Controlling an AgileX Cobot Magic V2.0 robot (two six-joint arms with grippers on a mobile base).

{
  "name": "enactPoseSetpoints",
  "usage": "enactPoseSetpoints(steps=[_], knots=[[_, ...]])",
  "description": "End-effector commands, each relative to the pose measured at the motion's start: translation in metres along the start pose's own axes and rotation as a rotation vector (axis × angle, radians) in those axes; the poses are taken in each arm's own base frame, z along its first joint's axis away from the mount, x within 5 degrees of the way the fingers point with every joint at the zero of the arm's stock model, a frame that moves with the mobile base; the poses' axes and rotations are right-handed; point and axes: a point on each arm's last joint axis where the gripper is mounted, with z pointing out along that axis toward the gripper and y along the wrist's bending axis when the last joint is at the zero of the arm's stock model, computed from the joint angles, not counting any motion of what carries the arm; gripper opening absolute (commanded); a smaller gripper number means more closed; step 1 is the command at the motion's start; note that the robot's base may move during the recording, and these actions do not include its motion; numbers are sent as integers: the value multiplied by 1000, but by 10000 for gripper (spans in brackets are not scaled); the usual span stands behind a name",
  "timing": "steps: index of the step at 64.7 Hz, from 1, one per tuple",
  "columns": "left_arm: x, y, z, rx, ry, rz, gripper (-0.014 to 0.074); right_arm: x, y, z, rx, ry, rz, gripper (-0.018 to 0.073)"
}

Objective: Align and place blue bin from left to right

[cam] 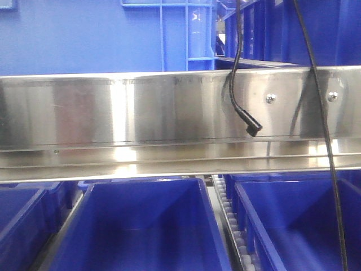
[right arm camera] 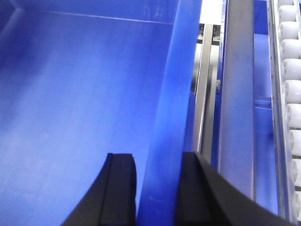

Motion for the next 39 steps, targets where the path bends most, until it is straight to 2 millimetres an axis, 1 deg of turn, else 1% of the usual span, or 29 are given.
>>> enactPoseSetpoints(steps=[1, 4, 10, 15, 18, 19, 27, 30, 39], knots=[[2, 0, 0, 9, 24, -5, -17, -2, -3, -5, 26, -20, -30, -70], [1, 0, -5, 8, 10, -6, -17, -4, -3, -8, 31, -28, -32, -70], [-3, 1, -25, 10, -41, -8, -17, -6, -4, -15, 31, -45, -32, -70], [-6, 0, -43, 16, -86, -11, -17, -9, -4, -28, 26, -76, -30, -70], [-7, 0, -53, 24, -107, -14, -17, -11, -4, -32, 28, -86, -30, -70], [-7, 0, -57, 30, -115, -16, -17, -12, -4, -38, 26, -102, -29, -70], [-6, -4, -83, 49, -169, -14, -17, -19, -5, -61, 16, -163, -32, -70], [-5, -7, -90, 56, -182, -7, -17, -21, -5, -73, 8, -194, -28, -70], [-3, -19, -105, 83, -210, 15, -17, -26, -6, -99, -5, -259, -27, -70]])
